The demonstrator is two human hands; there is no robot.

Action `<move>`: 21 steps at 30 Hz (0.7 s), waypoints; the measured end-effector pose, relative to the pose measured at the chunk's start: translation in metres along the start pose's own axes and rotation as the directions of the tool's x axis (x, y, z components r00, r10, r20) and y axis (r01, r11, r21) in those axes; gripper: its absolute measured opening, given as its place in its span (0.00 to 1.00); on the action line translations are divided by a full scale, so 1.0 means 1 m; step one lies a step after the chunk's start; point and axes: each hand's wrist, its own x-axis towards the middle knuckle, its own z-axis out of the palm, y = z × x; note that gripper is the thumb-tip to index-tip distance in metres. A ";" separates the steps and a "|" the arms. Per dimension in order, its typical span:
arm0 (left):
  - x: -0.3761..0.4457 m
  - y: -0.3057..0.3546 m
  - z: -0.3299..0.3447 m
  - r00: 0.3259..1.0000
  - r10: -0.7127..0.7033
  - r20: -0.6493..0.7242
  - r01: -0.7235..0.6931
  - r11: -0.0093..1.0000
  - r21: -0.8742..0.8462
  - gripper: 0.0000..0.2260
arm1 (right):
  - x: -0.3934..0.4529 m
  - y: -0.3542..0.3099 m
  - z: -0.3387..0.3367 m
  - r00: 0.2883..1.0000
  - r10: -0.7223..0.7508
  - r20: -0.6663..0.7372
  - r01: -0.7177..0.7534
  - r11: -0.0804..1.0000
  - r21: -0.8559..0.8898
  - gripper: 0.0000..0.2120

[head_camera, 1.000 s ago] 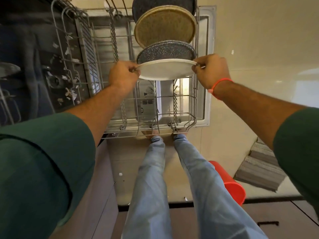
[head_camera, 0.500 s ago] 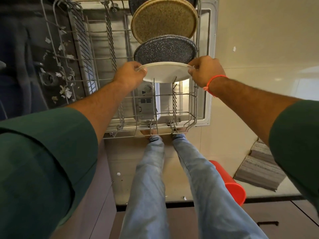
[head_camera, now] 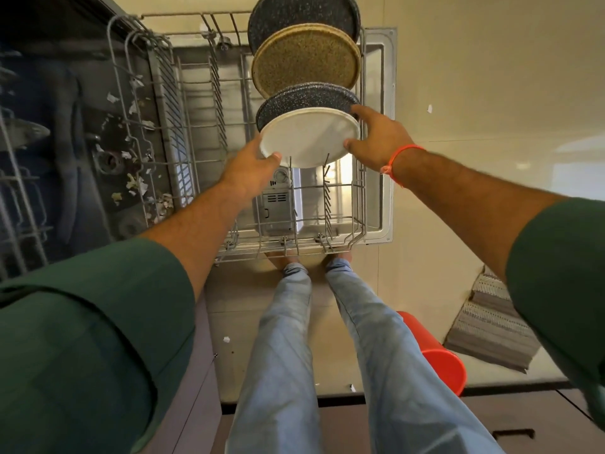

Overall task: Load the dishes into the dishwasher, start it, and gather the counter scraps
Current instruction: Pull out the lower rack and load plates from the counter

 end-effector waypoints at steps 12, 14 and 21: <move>-0.148 0.010 -0.006 0.999 -0.015 -0.051 0.010 0.995 -0.100 0.27 | -0.134 -0.044 -0.037 0.997 0.071 -0.042 -0.059 0.972 0.229 0.29; -0.175 0.016 -0.009 0.998 -0.018 -0.061 0.008 0.988 -0.152 0.26 | -0.159 -0.048 -0.039 0.995 0.092 -0.028 -0.080 0.953 0.291 0.29; -0.245 0.032 -0.029 0.991 -0.045 -0.123 -0.007 0.920 -0.392 0.28 | -0.228 -0.075 -0.050 0.994 0.113 0.002 -0.101 0.884 0.456 0.32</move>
